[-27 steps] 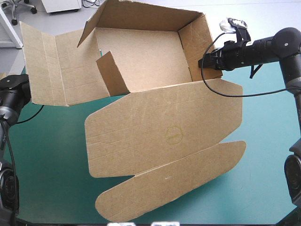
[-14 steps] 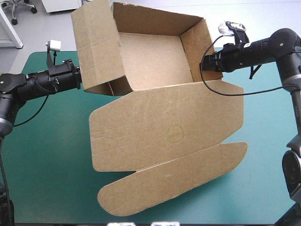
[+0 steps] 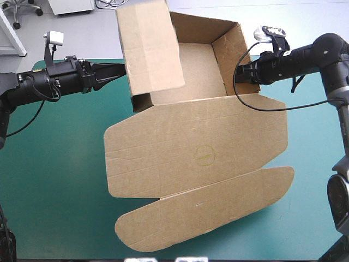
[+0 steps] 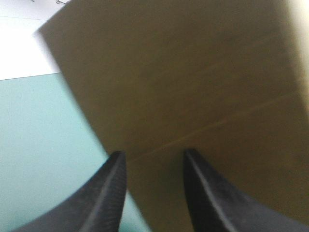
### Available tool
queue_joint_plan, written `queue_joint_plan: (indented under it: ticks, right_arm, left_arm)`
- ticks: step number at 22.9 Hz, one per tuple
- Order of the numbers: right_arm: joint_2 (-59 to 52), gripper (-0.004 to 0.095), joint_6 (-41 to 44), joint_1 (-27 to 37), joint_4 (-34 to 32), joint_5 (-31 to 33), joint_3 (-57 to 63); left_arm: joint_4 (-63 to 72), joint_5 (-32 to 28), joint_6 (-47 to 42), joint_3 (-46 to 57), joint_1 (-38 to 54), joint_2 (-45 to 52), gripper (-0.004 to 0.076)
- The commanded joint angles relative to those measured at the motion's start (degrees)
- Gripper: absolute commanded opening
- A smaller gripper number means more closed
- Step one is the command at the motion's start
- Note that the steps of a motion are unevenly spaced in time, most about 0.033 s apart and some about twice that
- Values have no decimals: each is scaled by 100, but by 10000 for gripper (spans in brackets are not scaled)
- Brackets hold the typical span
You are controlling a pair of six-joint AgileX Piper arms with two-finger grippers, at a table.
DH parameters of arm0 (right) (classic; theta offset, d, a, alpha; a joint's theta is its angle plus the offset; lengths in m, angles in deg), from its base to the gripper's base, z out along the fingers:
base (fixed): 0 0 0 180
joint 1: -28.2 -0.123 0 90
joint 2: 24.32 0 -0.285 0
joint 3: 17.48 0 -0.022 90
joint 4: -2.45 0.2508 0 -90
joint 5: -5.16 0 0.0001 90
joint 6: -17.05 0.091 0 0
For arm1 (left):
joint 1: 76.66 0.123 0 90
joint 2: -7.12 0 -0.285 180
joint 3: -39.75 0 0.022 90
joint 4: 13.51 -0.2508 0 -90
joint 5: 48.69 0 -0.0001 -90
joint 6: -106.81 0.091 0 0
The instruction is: Fold the box
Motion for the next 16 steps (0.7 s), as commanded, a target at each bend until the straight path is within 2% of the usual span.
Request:
queue_joint_plan:
  ticks: [1, 7, 11, 16]
  right_arm:
    - [-232, -17, 75, 6, 217, -4, -171]
    - [-181, -17, 85, -88, 188, -4, -171]
    - [-163, -17, 212, -335, -297, -39, -171]
    - [-163, -17, 240, -354, -352, -39, -171]
  left_arm:
    - [490, 400, -200, -214, -40, 213, 374]
    - [397, 207, -216, -214, -310, 222, 374]
    - [-9, -116, -353, -313, -663, 222, 374]
    - [-1042, -210, -1084, -840, -685, 235, 375]
